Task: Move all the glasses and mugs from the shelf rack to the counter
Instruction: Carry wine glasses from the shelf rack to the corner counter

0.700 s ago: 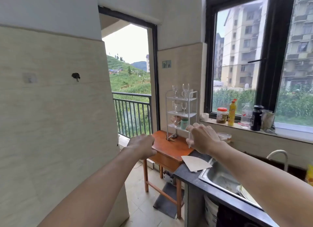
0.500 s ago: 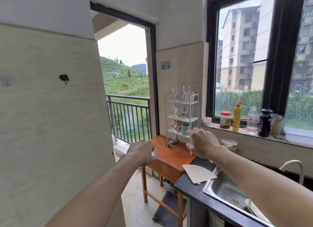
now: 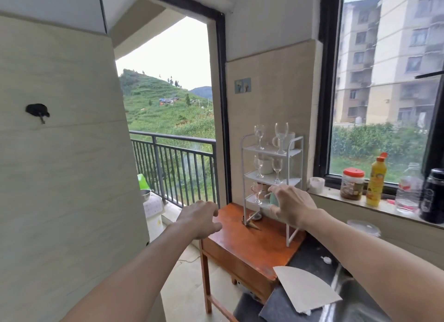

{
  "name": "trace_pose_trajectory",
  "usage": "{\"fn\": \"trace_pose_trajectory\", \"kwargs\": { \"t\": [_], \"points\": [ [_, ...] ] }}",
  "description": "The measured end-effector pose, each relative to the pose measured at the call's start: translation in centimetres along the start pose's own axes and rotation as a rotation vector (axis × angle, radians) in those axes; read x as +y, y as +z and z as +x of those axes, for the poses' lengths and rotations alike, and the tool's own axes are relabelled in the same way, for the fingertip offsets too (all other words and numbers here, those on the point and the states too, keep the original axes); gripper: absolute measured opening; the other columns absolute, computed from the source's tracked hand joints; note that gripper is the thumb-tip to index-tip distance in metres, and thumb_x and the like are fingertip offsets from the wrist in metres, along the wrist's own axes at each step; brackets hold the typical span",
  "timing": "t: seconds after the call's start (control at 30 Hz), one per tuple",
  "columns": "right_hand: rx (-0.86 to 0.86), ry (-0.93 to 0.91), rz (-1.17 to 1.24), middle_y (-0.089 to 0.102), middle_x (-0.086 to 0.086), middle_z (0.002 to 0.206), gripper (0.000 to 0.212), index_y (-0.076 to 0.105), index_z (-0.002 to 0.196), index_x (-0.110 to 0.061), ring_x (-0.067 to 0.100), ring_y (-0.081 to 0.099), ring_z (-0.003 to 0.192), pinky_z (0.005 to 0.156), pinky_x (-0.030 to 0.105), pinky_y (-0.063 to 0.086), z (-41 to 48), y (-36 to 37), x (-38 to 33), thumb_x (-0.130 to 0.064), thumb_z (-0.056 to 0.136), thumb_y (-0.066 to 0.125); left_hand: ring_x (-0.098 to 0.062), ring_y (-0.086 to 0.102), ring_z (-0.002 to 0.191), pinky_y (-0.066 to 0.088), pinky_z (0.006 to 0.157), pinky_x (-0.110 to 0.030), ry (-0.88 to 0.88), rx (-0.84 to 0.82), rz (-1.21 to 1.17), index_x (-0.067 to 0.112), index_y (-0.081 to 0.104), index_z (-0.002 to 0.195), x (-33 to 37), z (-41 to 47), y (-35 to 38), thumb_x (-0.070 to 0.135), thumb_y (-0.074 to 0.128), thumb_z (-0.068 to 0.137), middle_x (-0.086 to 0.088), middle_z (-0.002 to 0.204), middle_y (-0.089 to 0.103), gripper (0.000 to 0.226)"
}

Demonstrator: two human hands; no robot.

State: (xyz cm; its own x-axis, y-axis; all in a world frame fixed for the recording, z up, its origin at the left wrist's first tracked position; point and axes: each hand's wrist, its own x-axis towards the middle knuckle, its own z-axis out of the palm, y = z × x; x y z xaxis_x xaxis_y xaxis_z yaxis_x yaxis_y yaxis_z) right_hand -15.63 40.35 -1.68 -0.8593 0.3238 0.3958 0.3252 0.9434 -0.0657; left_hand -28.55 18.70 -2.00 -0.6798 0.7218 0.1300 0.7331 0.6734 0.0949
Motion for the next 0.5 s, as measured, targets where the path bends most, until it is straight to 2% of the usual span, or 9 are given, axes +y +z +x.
{"fn": "trace_pose_trajectory", "kwargs": {
  "t": [0.17, 0.3, 0.4, 0.5],
  "points": [
    [0.019, 0.055, -0.001, 0.065, 0.008, 0.122, 0.041, 0.055, 0.13, -0.019, 0.026, 0.065, 0.099, 0.076, 0.032, 0.049, 7.6, 4.3, 1.4, -0.034, 0.092, 0.057, -0.017, 0.056, 0.094, 0.043, 0.071, -0.03, 0.066, -0.033, -0.02, 0.023, 0.059, 0.12, -3.5, 9.3, 1.9, 0.048, 0.062, 0.082, 0.0, 0.116, 0.064, 0.046],
    [0.051, 0.145, -0.026, 0.064, 0.01, 0.123, 0.048, 0.05, 0.134, -0.014, 0.029, 0.066, 0.101, 0.081, 0.04, 0.055, 14.4, 6.5, 2.6, -0.037, 0.093, 0.058, -0.021, 0.063, 0.094, 0.055, 0.076, -0.036, 0.121, -0.038, -0.017, 0.024, 0.06, 0.116, -6.6, 17.3, 1.9, 0.047, 0.061, 0.081, 0.0, 0.111, 0.065, 0.042],
    [0.062, 0.201, -0.012, 0.065, 0.011, 0.12, 0.049, 0.049, 0.135, -0.013, 0.028, 0.066, 0.095, 0.08, 0.041, 0.056, 19.0, 7.8, 3.4, -0.032, 0.092, 0.06, -0.021, 0.063, 0.095, 0.054, 0.076, -0.034, 0.172, -0.029, -0.027, 0.023, 0.06, 0.115, -8.4, 23.3, 0.9, 0.046, 0.061, 0.082, 0.0, 0.112, 0.065, 0.04],
    [0.08, 0.255, 0.021, 0.064, 0.012, 0.124, 0.051, 0.048, 0.136, -0.012, 0.028, 0.066, 0.099, 0.085, 0.042, 0.055, 22.4, 9.0, 4.4, -0.03, 0.091, 0.062, -0.022, 0.062, 0.1, 0.054, 0.084, -0.036, 0.176, -0.005, -0.138, 0.022, 0.06, 0.12, -9.2, 29.0, 0.4, 0.047, 0.063, 0.081, -0.003, 0.114, 0.065, 0.046]
  ]
}}
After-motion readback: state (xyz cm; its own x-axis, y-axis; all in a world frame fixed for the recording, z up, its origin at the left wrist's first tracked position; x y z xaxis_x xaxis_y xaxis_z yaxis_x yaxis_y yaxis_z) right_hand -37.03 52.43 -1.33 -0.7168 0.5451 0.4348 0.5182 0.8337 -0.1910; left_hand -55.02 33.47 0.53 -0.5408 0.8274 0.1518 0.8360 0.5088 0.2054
